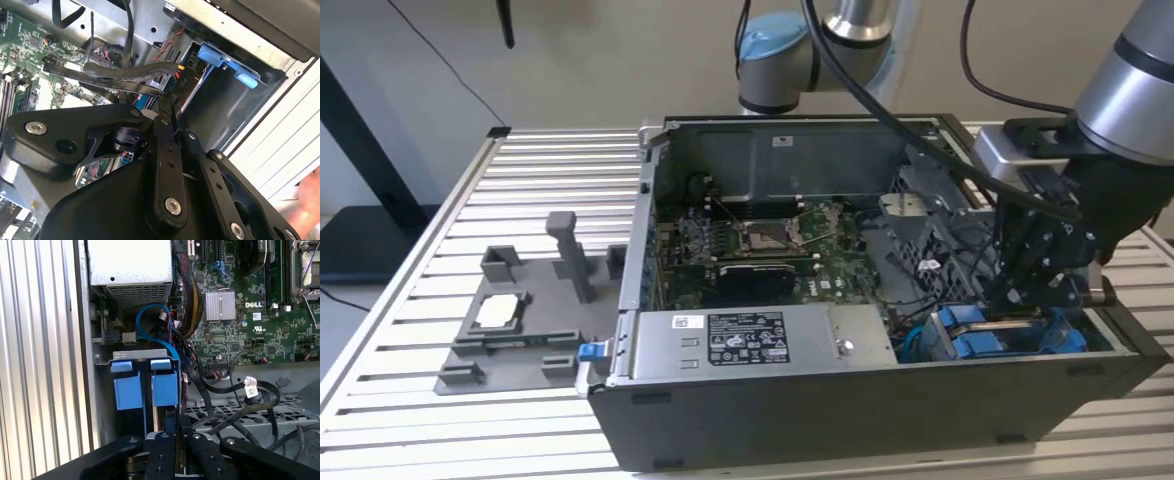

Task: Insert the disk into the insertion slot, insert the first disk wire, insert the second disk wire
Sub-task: 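Insert the second disk wire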

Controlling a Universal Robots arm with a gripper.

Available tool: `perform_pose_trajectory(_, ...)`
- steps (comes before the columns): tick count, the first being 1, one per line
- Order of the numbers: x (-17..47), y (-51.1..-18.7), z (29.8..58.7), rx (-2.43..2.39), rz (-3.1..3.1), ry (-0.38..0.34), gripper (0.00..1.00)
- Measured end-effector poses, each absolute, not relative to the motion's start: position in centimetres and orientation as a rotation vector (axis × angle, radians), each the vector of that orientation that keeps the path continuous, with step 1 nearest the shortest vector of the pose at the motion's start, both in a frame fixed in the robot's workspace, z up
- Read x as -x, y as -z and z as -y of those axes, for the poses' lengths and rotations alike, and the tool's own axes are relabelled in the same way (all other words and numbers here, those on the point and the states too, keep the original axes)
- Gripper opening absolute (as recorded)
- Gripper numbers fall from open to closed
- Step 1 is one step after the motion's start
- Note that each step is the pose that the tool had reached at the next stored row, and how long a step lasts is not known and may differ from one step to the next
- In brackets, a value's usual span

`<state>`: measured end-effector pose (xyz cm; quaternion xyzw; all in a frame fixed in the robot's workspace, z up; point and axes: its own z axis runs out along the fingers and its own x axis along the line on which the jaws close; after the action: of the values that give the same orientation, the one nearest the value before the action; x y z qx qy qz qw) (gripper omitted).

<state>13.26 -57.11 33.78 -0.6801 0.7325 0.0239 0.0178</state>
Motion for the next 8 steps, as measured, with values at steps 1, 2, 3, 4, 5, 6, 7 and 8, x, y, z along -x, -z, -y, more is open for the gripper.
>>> perform_pose_trajectory(1,-13.26,-33.78,57.11,2.113,-2.276,-0.074,0.16)
perform_pose_trajectory(2,-13.26,-33.78,57.11,2.113,-2.276,-0.074,0.16)
perform_pose_trajectory(3,-13.26,-33.78,57.12,2.113,-2.276,-0.074,0.16)
perform_pose_trajectory(4,-13.26,-33.77,57.12,2.112,-2.276,-0.074,0.16)
perform_pose_trajectory(5,-13.26,-33.77,57.12,2.112,-2.276,-0.074,0.16)
perform_pose_trajectory(6,-13.26,-33.77,57.12,2.112,-2.275,-0.074,0.16)
perform_pose_trajectory(7,-13.26,-33.75,57.12,2.112,-2.275,-0.074,0.16)
perform_pose_trajectory(8,-13.26,-33.75,57.12,2.112,-2.275,-0.074,0.17)
